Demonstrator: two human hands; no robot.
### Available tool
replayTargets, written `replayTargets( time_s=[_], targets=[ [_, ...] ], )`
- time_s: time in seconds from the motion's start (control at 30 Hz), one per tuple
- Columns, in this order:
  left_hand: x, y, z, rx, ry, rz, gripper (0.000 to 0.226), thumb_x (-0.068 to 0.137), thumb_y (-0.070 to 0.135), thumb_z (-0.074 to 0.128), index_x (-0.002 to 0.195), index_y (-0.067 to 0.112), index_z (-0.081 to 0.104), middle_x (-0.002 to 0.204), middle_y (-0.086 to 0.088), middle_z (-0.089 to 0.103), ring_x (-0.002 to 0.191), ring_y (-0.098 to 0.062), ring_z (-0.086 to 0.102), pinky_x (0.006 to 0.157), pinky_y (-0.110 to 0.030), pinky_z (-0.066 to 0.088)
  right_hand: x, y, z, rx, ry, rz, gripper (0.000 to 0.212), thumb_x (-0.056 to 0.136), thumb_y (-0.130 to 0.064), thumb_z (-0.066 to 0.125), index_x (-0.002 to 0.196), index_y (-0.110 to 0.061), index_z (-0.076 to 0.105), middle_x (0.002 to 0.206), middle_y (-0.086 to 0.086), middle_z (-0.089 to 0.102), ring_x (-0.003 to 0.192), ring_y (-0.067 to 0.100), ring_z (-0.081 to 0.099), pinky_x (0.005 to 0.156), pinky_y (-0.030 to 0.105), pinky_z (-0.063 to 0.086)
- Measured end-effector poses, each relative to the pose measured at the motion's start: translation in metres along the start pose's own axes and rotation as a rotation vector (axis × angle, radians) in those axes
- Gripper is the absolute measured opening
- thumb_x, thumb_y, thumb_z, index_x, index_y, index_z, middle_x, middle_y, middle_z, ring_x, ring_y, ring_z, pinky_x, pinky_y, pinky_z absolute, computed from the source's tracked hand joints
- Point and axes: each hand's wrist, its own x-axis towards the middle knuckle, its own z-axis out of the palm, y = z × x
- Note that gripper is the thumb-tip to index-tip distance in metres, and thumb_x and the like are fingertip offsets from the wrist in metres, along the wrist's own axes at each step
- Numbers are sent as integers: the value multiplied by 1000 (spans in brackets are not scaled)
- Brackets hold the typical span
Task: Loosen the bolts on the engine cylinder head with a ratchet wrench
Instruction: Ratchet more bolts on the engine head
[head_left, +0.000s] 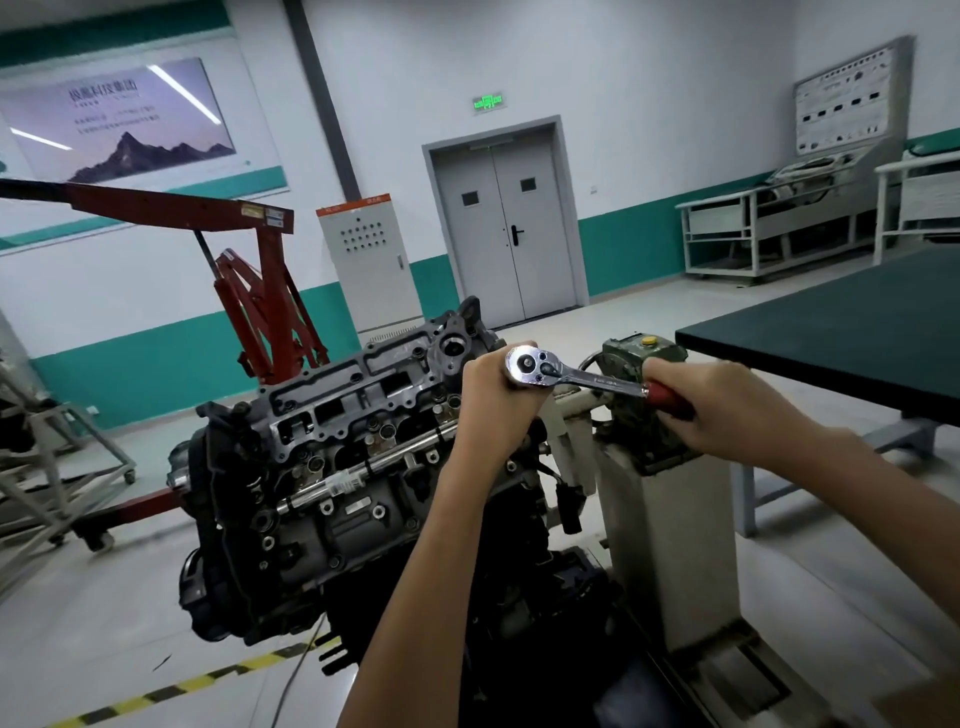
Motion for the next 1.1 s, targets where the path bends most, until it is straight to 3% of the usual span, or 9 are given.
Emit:
replayTargets(
  time_s=[0.07,0.23,0.4,0.5,0.63,0.77,0.9,1.0,1.1],
  targets=[
    [-1,-1,-2,14,-8,5,44,78,-4,67,53,21,41,52,6,41,53,-6,31,49,-20,28,3,0,5,9,16,-4,26,67,-1,70,87,-10,55,64,0,56,53,23,56,49,20,38],
    [-6,-1,6,30,119,98,46,71,-10,55,59,32,43,53,18,51,50,0,44,50,-9,32,-44,-55,55,362,98,273,29,77,-12,69,98,-22,52,61,-14,47,51,-1,49,49,11,42],
    [-8,-5,12,-119,178,95,25,78,-4,63,63,7,45,54,-2,40,53,-7,32,50,-25,30,-47,-149,85,825,238,462,25,72,-6,65,81,-23,48,56,-3,53,52,5,54,46,9,39],
    [-8,-4,6,-111,144,109,23,83,-8,61,66,-8,45,56,-14,37,55,-7,31,50,-20,28,-44,-165,88,962,261,463,25,73,-2,61,78,-23,47,60,-1,57,49,7,52,44,13,40],
    [-4,-3,4,-39,96,37,21,77,-11,59,62,-2,48,54,1,42,53,-5,33,50,-22,31,-50,-121,72,776,152,324,41,70,7,65,80,-28,45,58,-22,58,49,-9,53,45,-1,33],
    [-3,-2,4,2,99,0,43,73,-16,54,52,22,46,47,12,47,48,-2,40,48,-12,31,-39,-43,45,344,-48,173,34,74,-4,69,101,-17,54,64,-16,48,52,-4,50,49,4,35],
    [-2,2,1,-24,70,19,50,76,-9,63,52,29,41,48,11,41,47,-3,35,48,-14,28,2,-2,0,-9,-5,-10,31,64,-1,73,89,-12,57,62,-2,55,49,14,53,50,16,34],
    [-2,0,-4,-5,19,21,40,77,-5,65,54,19,42,52,-1,42,51,-5,31,49,-21,28,9,-5,0,-22,40,-6,30,63,0,72,86,-11,55,61,-1,54,51,22,55,52,23,35],
    [-2,-1,-6,27,8,66,31,74,-8,61,58,16,49,53,-1,50,51,-5,37,49,-18,32,-19,-27,29,191,-6,182,27,75,-8,67,97,-17,54,62,-12,47,53,3,50,51,12,34]
  ],
)
